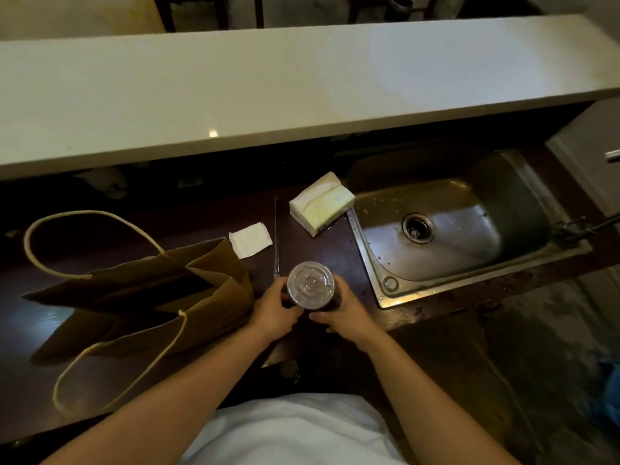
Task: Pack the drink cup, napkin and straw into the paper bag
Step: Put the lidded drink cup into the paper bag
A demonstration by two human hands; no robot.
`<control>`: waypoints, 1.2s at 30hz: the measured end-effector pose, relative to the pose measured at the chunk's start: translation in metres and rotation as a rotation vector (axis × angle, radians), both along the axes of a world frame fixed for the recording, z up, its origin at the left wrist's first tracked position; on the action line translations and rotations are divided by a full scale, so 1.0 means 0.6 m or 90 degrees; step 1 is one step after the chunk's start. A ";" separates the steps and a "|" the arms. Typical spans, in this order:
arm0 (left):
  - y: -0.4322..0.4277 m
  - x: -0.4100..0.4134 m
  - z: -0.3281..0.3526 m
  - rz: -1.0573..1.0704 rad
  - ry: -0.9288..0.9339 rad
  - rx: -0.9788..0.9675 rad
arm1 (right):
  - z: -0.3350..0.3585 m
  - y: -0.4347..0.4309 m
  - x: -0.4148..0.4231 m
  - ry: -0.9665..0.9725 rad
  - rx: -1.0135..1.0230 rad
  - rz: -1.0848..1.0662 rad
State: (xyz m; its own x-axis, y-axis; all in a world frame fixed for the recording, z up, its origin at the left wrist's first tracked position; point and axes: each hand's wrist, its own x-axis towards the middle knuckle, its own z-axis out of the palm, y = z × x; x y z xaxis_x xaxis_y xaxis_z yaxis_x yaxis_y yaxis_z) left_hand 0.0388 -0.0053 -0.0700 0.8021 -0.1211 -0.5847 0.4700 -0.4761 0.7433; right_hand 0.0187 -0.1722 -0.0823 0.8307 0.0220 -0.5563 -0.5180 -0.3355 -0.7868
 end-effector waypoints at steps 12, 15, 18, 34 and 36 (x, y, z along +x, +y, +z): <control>0.010 -0.029 0.161 -0.019 -0.114 -0.102 | 0.173 -0.027 -0.004 -0.166 0.024 0.020; 0.025 -0.038 0.247 -0.102 -0.259 0.012 | 0.238 -0.024 -0.001 -0.222 0.029 0.063; 0.051 -0.046 0.313 -0.142 -0.424 0.168 | 0.293 -0.003 0.008 -0.297 0.057 0.099; 0.293 -0.065 0.303 -0.013 -0.385 0.435 | 0.346 0.236 0.062 -0.412 0.029 0.395; 0.289 -0.062 0.292 -0.039 -0.343 0.466 | 0.328 0.253 0.068 -0.383 -0.008 0.421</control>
State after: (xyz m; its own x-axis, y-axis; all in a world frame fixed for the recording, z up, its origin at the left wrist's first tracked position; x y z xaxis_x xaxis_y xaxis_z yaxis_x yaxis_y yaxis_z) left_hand 0.0014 0.1678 0.1050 0.9934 0.0815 -0.0807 0.1052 -0.9281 0.3570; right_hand 0.0596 -0.0204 0.1148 0.8019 0.5964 -0.0344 0.2832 -0.4302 -0.8572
